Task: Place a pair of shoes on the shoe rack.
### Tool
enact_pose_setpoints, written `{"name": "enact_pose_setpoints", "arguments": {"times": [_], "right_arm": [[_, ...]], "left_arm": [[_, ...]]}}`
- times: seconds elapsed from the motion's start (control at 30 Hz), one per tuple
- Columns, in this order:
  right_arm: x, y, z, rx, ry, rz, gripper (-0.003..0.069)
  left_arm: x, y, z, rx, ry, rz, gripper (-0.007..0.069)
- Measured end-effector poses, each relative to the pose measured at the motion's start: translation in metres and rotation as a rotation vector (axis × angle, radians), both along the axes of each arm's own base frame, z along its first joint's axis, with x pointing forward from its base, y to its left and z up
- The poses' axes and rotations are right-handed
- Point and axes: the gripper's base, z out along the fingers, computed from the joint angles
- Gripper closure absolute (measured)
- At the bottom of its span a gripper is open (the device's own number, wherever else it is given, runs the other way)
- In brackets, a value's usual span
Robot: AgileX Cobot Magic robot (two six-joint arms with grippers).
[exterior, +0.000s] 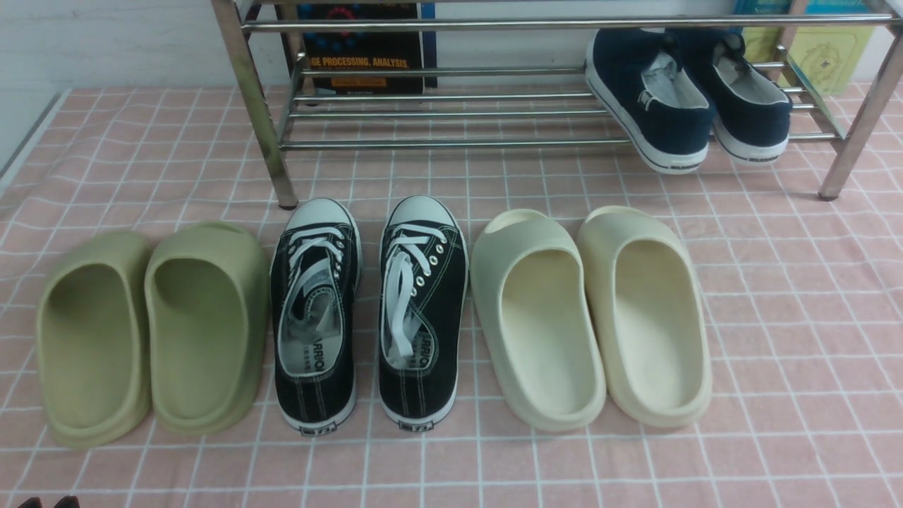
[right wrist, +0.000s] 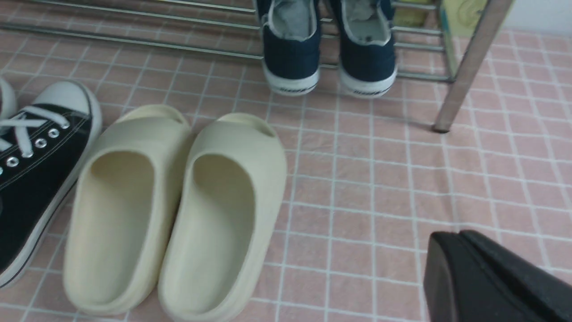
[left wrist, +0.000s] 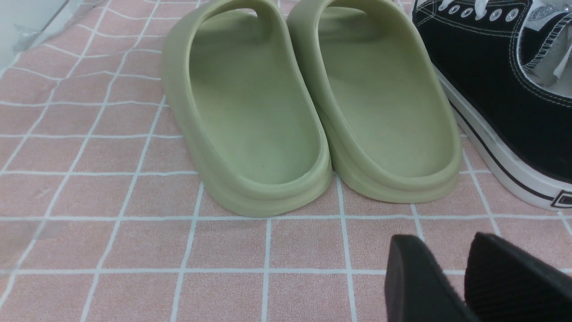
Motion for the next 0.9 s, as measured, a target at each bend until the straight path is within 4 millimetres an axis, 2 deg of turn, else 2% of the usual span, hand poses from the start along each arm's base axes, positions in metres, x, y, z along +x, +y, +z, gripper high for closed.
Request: {"name": "enact_pose_setpoints", "arguments": {"times": [0.03,0.07,0.13,0.17,0.23,0.33,0.43,0.53,0.73,0.9], "right_arm": [[-0.002,0.0,-0.008,0.005,-0.002,0.001,0.0671],[-0.007,0.0,-0.038,0.02,-0.023,0.001,0.0671],[-0.011,-0.001,-0.069,0.027,-0.065,-0.006,0.0671],[-0.011,-0.001,-0.073,0.025,-0.071,-0.007,0.067],[-0.013,-0.004,-0.113,0.019,-0.165,-0.033,0.0669],[-0.017,-0.009,-0.155,0.014,-0.296,-0.078,0.0666],[-0.024,-0.011,-0.174,0.012,-0.338,-0.097,0.0664],[-0.025,-0.011,-0.179,0.012,-0.331,-0.1,0.0662],[-0.027,-0.011,-0.182,0.011,-0.293,-0.094,0.0659],[-0.037,-0.011,-0.178,0.02,-0.336,-0.083,0.0655]], "left_arm": [[0.0,0.0,0.0,0.0,0.0,0.0,0.0408],[0.0,0.0,0.0,0.001,0.0,0.0,0.0406],[0.0,0.0,0.0,0.001,0.0,0.0,0.0405],[0.0,0.0,0.0,0.001,0.0,0.0,0.0405],[0.0,0.0,0.0,0.001,0.0,0.0,0.0402],[0.0,0.0,0.0,0.001,0.0,0.0,0.0396],[0.0,0.0,0.0,0.001,0.0,0.0,0.0392],[0.0,0.0,0.0,0.001,0.0,0.0,0.0391],[0.0,0.0,0.0,0.002,0.0,0.0,0.0388],[0.0,0.0,0.0,0.002,0.0,0.0,0.0388]]}}
